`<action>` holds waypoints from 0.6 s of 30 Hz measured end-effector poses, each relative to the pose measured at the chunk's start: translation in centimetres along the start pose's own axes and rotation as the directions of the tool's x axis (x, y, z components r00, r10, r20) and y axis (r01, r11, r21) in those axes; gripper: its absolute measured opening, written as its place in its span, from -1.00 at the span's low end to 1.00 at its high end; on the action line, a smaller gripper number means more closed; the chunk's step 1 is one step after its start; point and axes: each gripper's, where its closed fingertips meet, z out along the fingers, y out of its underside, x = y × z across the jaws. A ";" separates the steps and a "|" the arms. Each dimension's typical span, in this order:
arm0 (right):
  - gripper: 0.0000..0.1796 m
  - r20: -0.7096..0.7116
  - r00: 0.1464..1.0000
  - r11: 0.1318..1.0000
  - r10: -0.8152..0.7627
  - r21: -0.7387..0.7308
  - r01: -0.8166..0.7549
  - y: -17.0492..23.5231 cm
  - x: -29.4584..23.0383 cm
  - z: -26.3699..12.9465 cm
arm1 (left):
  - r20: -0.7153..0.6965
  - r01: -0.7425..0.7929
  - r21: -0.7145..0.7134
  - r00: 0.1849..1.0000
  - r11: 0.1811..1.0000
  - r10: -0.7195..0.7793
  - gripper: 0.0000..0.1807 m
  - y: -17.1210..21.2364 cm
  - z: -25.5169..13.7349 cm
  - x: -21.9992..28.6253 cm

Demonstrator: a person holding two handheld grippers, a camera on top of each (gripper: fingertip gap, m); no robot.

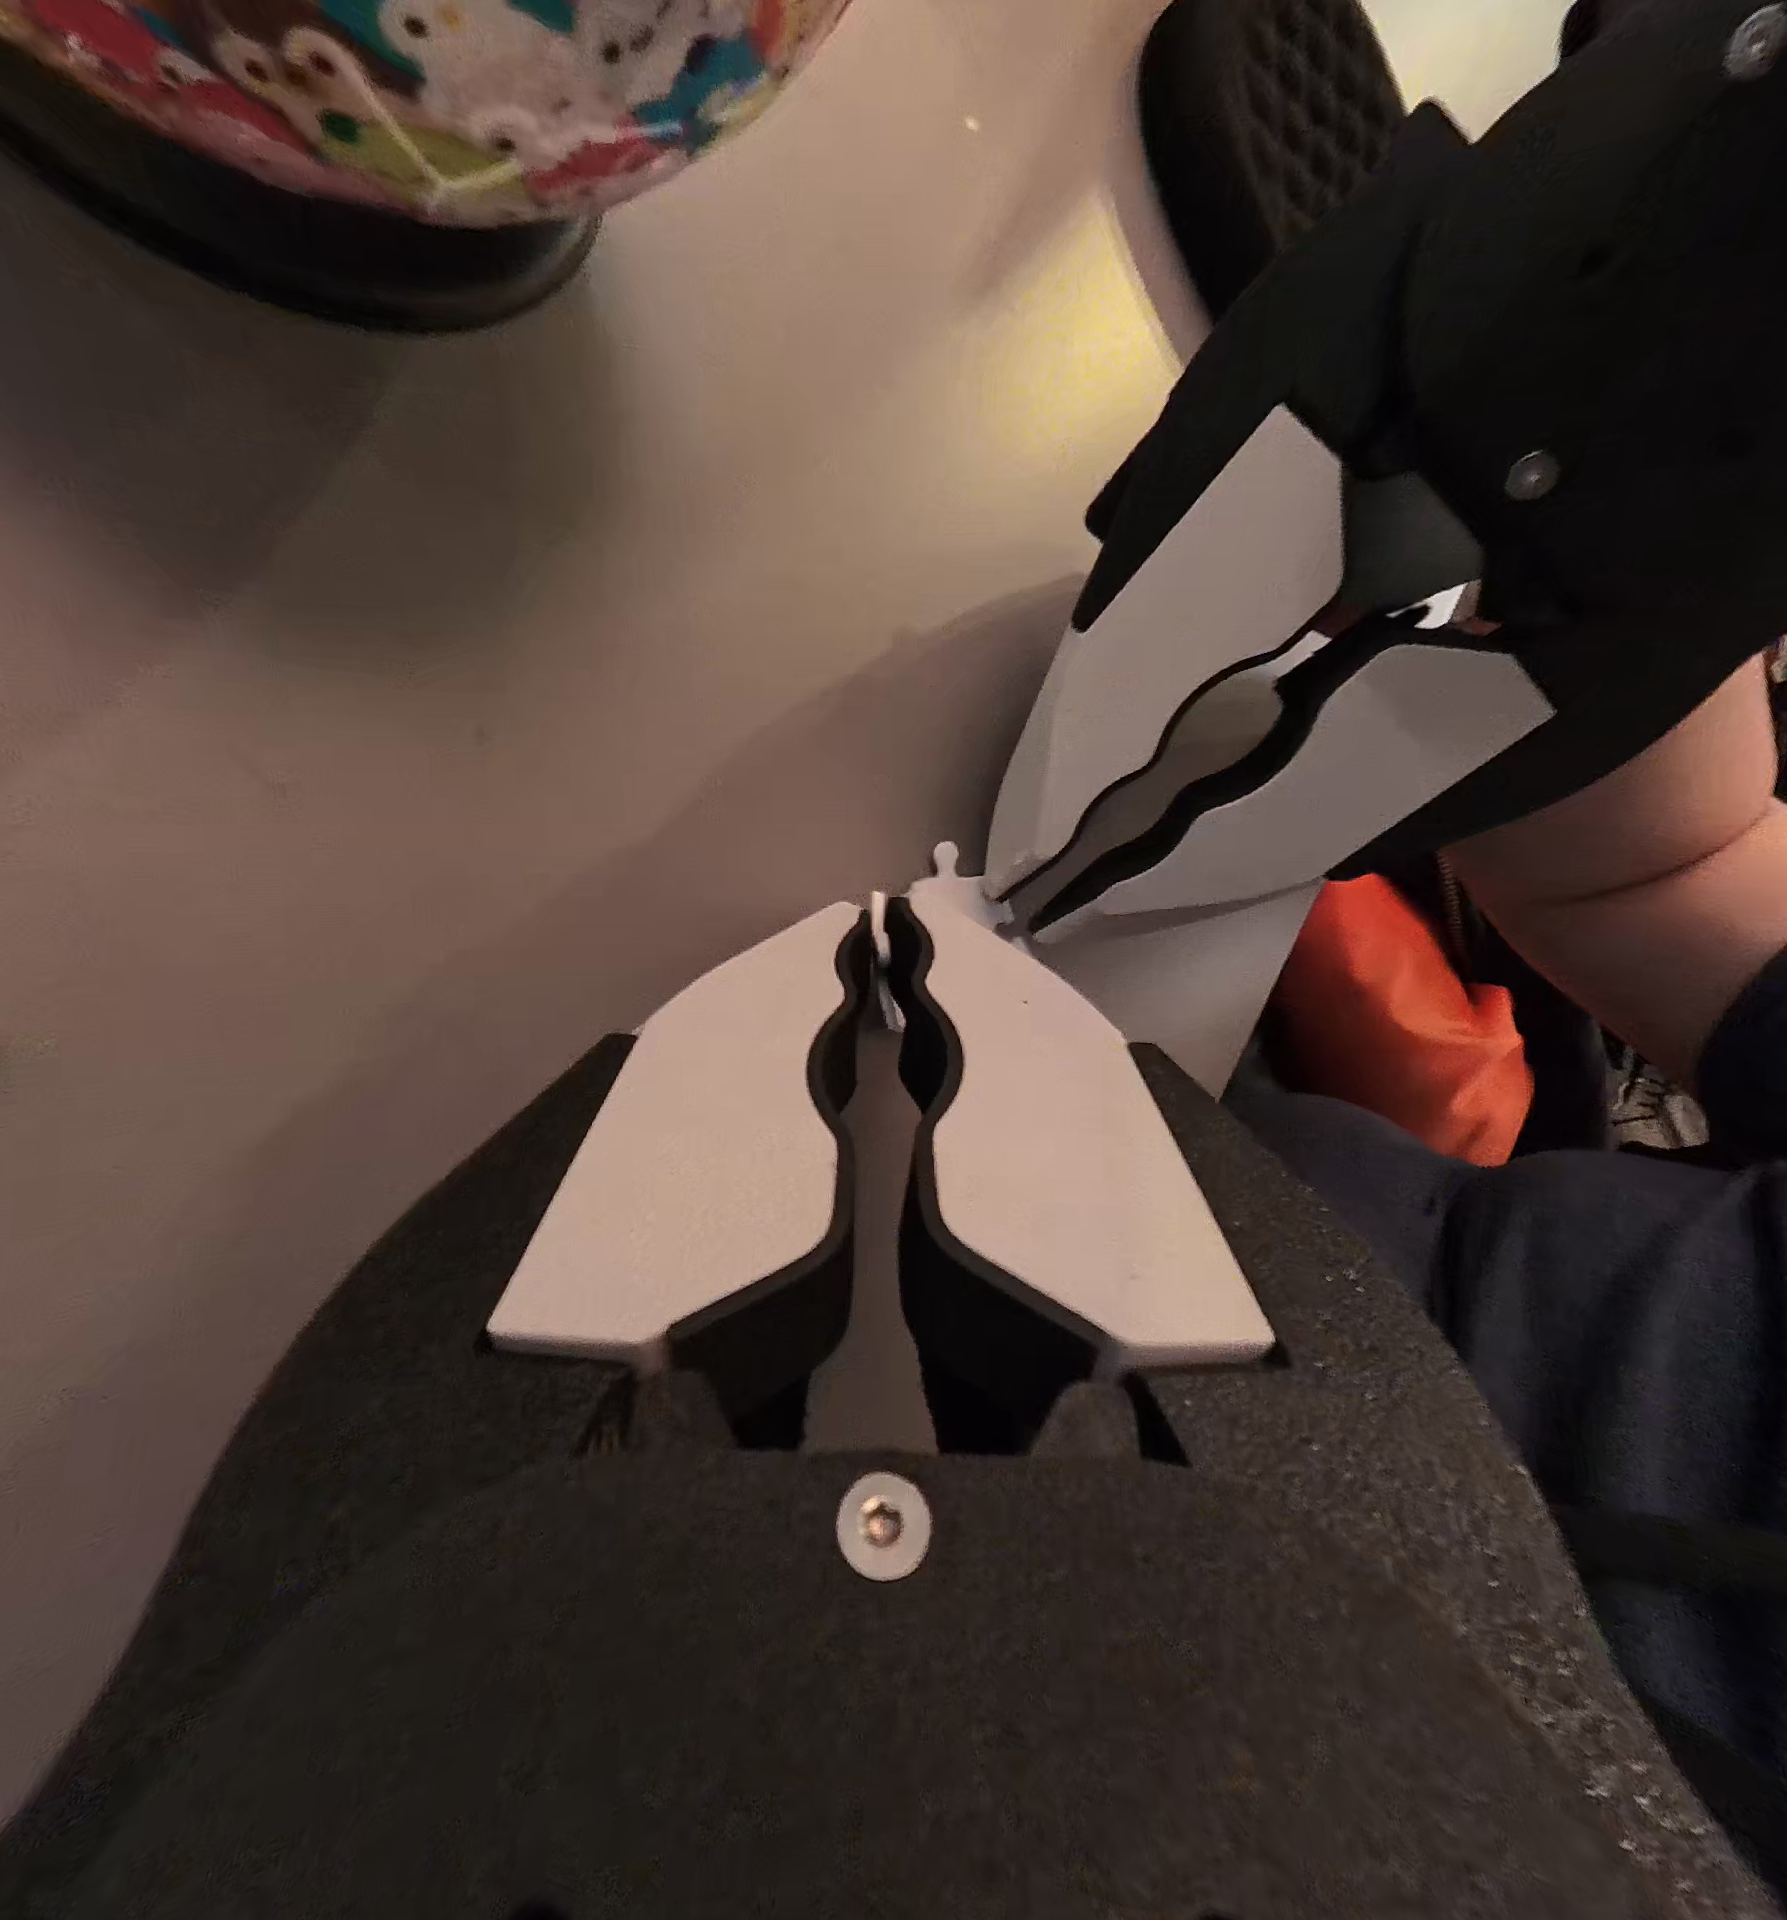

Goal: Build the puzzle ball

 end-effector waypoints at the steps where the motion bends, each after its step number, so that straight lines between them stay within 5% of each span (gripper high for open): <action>1: -0.90 -0.001 1.000 1.000 -0.001 0.002 0.001 0.0 0.0 0.0 | -0.007 0.004 -0.004 1.000 1.000 -0.004 -0.98 0.0 0.0 0.2; 18: -0.91 -0.073 0.997 1.000 -0.024 0.018 0.025 -0.4 0.5 0.2 | -0.003 0.009 -0.085 1.000 0.996 -0.009 -0.97 0.1 0.5 0.4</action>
